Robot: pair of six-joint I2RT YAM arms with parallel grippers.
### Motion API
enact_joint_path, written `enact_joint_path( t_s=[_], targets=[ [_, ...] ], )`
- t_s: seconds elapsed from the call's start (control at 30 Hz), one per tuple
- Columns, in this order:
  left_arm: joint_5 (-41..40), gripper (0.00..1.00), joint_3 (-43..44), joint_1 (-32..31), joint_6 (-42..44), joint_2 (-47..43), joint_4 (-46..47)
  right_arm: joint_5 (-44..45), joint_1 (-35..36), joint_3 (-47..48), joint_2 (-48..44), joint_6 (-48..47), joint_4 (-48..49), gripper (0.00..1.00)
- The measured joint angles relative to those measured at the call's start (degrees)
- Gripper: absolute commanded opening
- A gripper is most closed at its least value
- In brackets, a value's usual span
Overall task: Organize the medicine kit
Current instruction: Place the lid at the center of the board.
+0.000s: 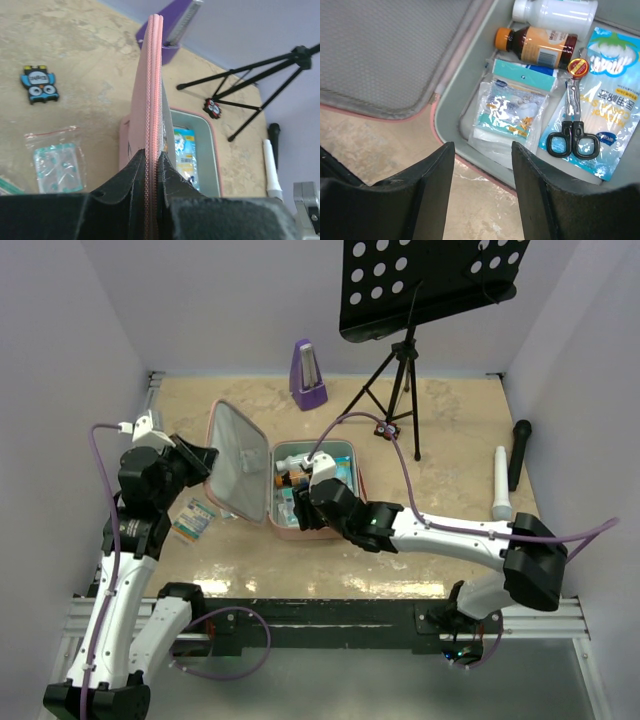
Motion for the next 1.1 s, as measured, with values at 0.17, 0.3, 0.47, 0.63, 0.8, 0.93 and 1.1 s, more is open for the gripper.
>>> enact_joint_path(
  t_s=[0.17,0.3,0.47,0.63,0.8,0.93,1.1],
  targets=[
    [-5.8,0.0,0.0,0.0,0.6,0.7,-1.9,1.8,0.0,0.0,3.6,-0.2,-0.4,0.55],
    [-7.7,0.0,-0.1,0.0,0.5,2.6,-1.4,2.7,-0.2,-0.5,4.4,-0.2,-0.4,0.56],
    [-9.8,0.0,-0.9,0.0,0.4,4.3,-0.3,2.7,-0.4,-2.0,2.5,-0.5,0.6,0.58],
    [-10.8,0.0,-1.4,0.0,0.0,6.4,0.3,2.8,-0.9,-2.5,2.2,-0.7,1.7,0.59],
    [-12.7,0.13,-1.4,0.0,0.0,8.2,0.1,2.8,-1.2,-4.2,1.7,-0.8,2.1,0.59],
    [-13.7,0.26,-1.4,0.1,0.2,8.3,-0.5,2.7,-1.3,-4.4,1.1,-0.9,2.3,0.59],
    [-16.3,0.51,-1.4,0.9,1.1,7.8,-2.5,2.5,-1.3,-4.4,1.0,-0.9,2.6,0.6]
  ],
)
